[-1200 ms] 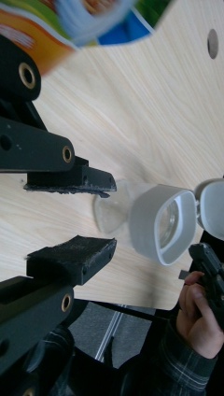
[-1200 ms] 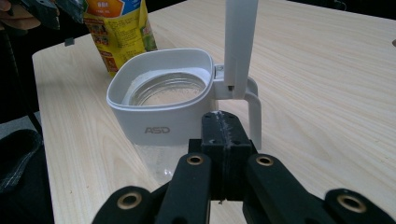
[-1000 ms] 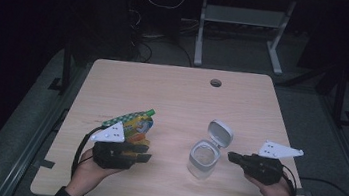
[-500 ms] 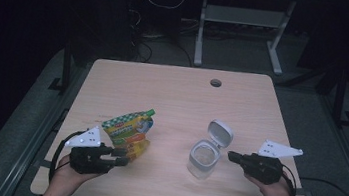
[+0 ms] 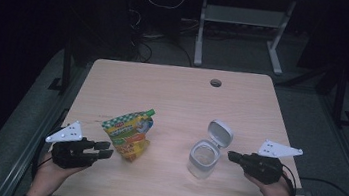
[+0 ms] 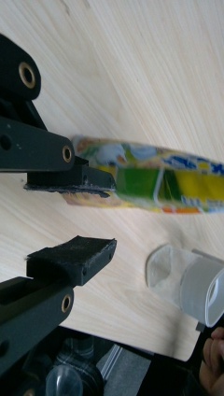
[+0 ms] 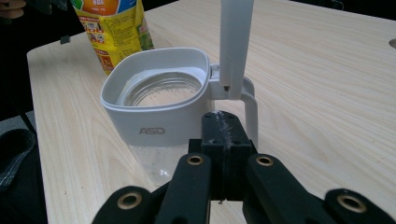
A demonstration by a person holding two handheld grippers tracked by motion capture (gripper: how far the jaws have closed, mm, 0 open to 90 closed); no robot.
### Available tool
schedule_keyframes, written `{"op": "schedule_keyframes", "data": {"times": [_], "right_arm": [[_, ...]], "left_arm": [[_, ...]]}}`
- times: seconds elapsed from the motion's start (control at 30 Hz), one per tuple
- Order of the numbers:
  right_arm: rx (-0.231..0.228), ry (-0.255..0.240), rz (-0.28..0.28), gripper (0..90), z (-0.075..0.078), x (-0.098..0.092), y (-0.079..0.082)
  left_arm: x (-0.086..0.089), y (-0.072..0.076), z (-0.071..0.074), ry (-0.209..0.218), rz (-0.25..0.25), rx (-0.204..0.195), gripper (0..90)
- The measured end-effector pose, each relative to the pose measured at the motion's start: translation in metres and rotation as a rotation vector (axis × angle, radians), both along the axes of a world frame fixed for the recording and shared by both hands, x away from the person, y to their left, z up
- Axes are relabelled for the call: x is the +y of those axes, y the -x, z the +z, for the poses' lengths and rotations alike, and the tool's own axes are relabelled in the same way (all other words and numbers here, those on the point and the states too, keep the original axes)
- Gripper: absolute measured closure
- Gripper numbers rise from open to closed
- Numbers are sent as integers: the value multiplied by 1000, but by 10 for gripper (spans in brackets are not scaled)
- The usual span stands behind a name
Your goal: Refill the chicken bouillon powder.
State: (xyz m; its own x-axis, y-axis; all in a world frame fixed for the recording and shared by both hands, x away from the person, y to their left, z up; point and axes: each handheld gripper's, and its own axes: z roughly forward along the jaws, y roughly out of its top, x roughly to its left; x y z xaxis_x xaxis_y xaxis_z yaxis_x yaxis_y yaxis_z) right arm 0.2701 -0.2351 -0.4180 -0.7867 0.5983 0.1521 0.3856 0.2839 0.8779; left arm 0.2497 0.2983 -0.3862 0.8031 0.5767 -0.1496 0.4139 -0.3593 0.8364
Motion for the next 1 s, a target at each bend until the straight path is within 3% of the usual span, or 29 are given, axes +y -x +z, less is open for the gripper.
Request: {"op": "schedule_keyframes", "data": {"times": [0.33,0.57,1.0], "right_arm": [[-1,0,-1,897,0,1,0],[-2,2,-1,897,0,1,-1],[-3,2,-3,897,0,1,-1]], "left_arm": [[10,-13,5,2,15,-29,574],[3,-22,13,-2,-11,-53,510],[-14,-38,22,17,-59,-80,516]]}}
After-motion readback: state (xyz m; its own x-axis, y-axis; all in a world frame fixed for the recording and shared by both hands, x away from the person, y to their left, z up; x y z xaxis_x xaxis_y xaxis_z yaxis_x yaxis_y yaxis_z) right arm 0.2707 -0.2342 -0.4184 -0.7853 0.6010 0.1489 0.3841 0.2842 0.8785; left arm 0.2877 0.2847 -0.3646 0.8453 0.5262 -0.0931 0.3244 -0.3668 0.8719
